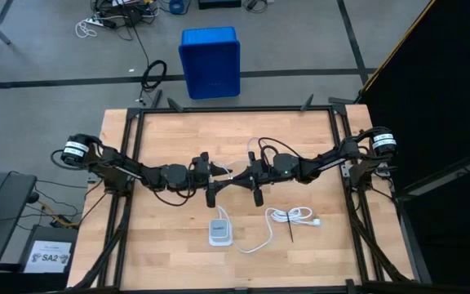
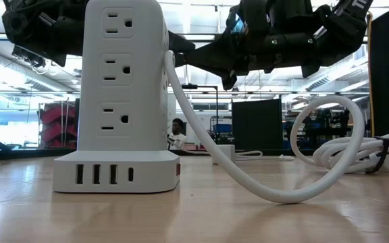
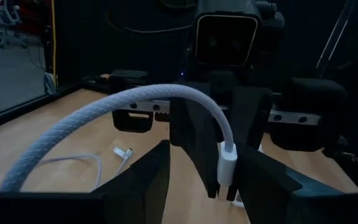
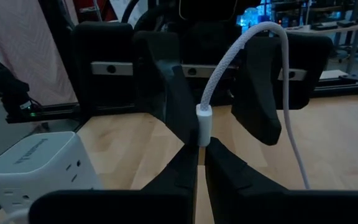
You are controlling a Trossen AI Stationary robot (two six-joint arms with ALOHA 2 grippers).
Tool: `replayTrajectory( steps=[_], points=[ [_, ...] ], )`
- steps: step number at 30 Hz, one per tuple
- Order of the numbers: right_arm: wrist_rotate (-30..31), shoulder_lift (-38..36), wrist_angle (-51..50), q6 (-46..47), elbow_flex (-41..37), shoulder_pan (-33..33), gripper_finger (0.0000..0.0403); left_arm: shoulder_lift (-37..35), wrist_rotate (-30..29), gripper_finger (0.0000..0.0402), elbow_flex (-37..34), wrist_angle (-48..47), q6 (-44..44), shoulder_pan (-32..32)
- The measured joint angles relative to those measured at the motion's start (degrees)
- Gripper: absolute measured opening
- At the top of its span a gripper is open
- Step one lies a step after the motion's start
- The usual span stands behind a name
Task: Insert USB
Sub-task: Insert the white charger cable into the white charger adapter
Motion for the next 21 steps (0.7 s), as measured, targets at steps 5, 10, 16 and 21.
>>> replayTrajectory(
  steps=[5,10,16,21],
  points=[
    [0.02,0.00,-0.06,0.00,0.00,0.00,0.0000,-0.46,0.16,0.0134,-0.02,-0.18,0.44,0.00],
    [-0.09,0.00,-0.30,0.00,0.00,0.02,0.0000,-0.48,1.46,0.0102,0.00,-0.43,1.64,0.00],
    [-0.22,0.00,-0.39,-0.02,0.00,0.02,0.0000,-0.50,4.62,0.0023,-0.01,-1.14,2.75,0.00],
    [-0.24,0.00,-0.41,-0.02,0.00,0.02,0.0000,-0.52,5.22,0.0011,0.00,-1.31,3.12,0.00]
  ],
)
